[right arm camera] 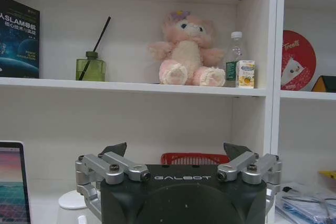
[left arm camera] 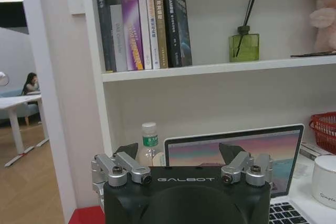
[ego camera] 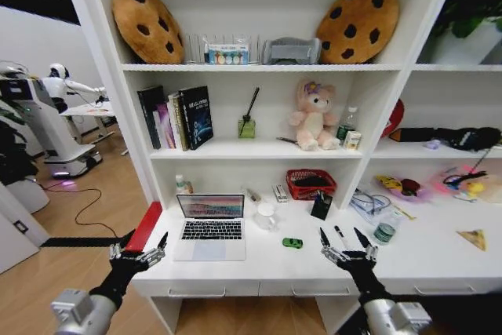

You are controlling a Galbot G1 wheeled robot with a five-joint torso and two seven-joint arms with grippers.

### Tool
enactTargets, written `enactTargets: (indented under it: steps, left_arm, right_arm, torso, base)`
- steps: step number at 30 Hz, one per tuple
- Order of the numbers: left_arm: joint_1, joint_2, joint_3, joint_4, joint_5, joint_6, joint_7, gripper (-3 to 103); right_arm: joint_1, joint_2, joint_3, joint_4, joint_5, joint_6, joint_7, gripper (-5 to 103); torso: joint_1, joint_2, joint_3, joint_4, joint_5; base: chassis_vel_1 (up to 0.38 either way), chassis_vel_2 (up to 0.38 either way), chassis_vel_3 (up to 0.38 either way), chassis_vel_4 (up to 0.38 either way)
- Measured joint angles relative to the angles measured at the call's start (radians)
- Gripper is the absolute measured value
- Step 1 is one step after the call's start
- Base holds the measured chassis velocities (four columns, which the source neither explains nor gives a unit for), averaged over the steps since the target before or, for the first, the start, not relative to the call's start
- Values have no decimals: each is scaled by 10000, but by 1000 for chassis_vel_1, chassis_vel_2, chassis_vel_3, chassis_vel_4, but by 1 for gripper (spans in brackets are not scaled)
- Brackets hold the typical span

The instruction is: Organize the objects on the table.

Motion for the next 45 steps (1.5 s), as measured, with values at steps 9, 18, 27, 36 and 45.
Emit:
enactTargets:
  steps: [9, 18, 27, 36, 45]
  left_arm:
    - [-737, 1856, -186, 796, -57, -221, 321, 57]
    - [-2590, 5258, 65, 2668, 0, -530, 756, 25]
    - [-5313, 7493, 1993, 5137, 998, -1323, 2765, 0]
    - [-11698, 7330, 7628, 7400, 2648, -2246, 4634, 0]
    - [-15742, 5959, 11290, 9033, 3739, -3276, 6068, 0]
  right_arm:
    - [-18, -33, 131, -245, 35, 291, -25, 100]
    - [103, -46, 213, -559, 131, 443, -35, 100]
    - [279, -37, 222, -849, 183, 475, -56, 100]
    - [279, 44, 339, -981, 180, 561, -65, 100]
    - [226, 119, 523, -1109, 266, 695, -66, 100]
  torso:
    - [-24, 12, -7, 13, -1]
    - [-6, 3, 0, 5, 1]
    - [-10, 4, -2, 10, 3]
    - [-9, 4, -1, 5, 1]
    - [-9, 4, -2, 5, 5]
  base:
    - [56, -42, -49, 33]
    - [-16, 5, 6, -18]
    - [0, 0, 0, 0]
    - [0, 0, 0, 0]
    - [0, 0, 0, 0]
